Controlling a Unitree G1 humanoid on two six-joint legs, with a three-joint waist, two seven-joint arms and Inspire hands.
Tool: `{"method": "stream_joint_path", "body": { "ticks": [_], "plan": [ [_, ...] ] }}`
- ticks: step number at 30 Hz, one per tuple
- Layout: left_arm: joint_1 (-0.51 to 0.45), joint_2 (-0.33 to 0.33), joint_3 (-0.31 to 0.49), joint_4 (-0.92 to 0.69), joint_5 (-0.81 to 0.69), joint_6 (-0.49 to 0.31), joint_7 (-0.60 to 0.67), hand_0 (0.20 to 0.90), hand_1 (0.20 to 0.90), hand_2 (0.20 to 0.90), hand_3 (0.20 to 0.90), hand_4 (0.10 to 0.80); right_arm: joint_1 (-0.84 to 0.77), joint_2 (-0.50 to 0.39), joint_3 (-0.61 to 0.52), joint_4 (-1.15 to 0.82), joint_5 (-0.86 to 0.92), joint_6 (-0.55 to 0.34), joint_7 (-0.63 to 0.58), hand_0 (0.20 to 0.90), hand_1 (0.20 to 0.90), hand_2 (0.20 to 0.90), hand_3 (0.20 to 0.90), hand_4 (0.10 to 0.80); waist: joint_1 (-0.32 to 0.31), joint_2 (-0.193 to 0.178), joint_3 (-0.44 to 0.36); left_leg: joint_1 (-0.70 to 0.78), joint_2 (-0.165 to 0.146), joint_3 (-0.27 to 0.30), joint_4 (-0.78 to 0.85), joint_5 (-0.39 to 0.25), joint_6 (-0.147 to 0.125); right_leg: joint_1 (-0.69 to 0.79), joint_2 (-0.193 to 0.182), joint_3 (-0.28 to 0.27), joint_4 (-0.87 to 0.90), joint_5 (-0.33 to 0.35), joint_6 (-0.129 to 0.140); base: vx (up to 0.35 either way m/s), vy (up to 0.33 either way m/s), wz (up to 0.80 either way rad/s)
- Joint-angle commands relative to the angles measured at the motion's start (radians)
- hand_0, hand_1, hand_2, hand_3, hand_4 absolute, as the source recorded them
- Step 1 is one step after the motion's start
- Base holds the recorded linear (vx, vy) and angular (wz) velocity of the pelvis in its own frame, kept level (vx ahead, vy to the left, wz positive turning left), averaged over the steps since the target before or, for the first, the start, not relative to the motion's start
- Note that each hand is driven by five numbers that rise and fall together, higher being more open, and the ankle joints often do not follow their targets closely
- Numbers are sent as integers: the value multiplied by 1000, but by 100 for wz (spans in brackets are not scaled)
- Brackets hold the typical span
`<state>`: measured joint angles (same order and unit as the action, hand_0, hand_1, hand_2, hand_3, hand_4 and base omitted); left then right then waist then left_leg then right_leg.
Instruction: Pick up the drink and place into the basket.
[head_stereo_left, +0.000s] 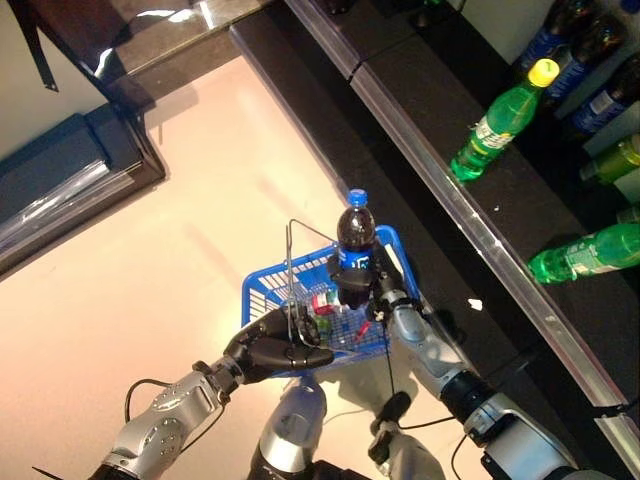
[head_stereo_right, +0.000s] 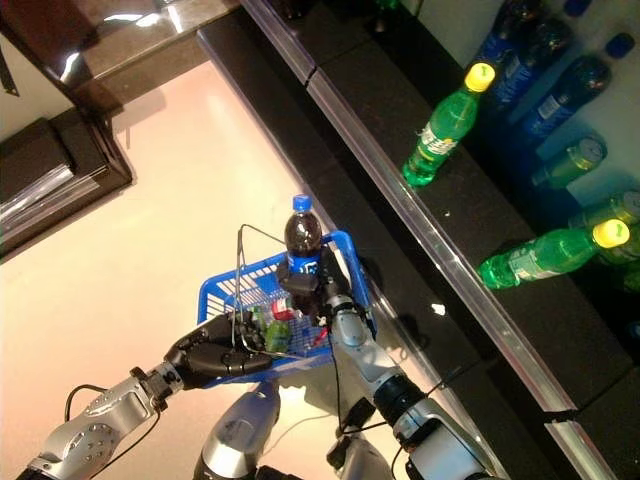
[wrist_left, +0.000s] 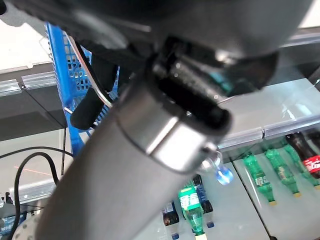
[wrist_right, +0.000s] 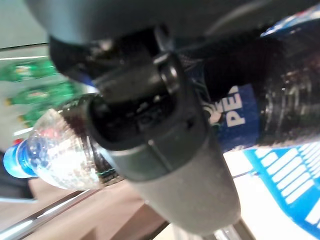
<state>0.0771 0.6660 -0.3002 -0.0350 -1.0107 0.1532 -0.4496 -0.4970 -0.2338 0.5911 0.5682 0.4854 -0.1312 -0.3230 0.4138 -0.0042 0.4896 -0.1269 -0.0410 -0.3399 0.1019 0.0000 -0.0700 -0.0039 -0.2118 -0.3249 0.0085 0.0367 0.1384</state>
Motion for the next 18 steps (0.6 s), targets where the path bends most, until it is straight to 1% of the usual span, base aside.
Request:
{"method": "stream_joint_path", "body": {
  "ticks": [1,2,6,9,16,18],
  "plan": [
    [-29,-22,22,-353,-42,-124,-252,300,300,300,200,100,-78,76,18,-57,76,-138,33,300,300,300,200,100,16,3,-117,-29,8,27,25,35,34,6,-49,30,68,32,-18,24,-30,7],
    [-29,-22,22,-353,-42,-124,-252,300,300,300,200,100,-78,76,18,-57,76,-138,33,300,300,300,200,100,16,3,-117,-29,8,27,25,35,34,6,-49,30,68,31,-18,20,-47,2],
    [-43,9,32,-372,-52,-117,-257,300,300,300,200,100,-67,88,17,51,106,-122,77,300,300,300,200,100,30,-6,-96,-37,7,18,23,38,36,0,-46,19,71,36,-14,18,-51,10],
    [-46,13,34,-391,-41,-117,-259,300,300,300,200,100,-59,95,29,89,102,-111,116,300,300,300,200,100,37,-13,-85,-40,7,13,24,37,37,-4,-45,17,73,38,-12,11,-46,12],
    [-64,2,40,-473,-112,-119,-299,300,300,300,200,100,-5,101,97,135,-42,-65,163,300,300,300,200,100,43,-35,-75,-42,6,5,26,34,43,-8,-38,19,75,40,-6,10,-19,1],
    [-80,-8,38,-502,-139,-98,-298,300,300,300,200,100,-8,102,118,181,-135,-30,152,300,300,300,200,100,50,-47,-71,-40,6,-2,24,34,43,-8,-36,16,76,42,-4,32,-56,1]
  ]
}}
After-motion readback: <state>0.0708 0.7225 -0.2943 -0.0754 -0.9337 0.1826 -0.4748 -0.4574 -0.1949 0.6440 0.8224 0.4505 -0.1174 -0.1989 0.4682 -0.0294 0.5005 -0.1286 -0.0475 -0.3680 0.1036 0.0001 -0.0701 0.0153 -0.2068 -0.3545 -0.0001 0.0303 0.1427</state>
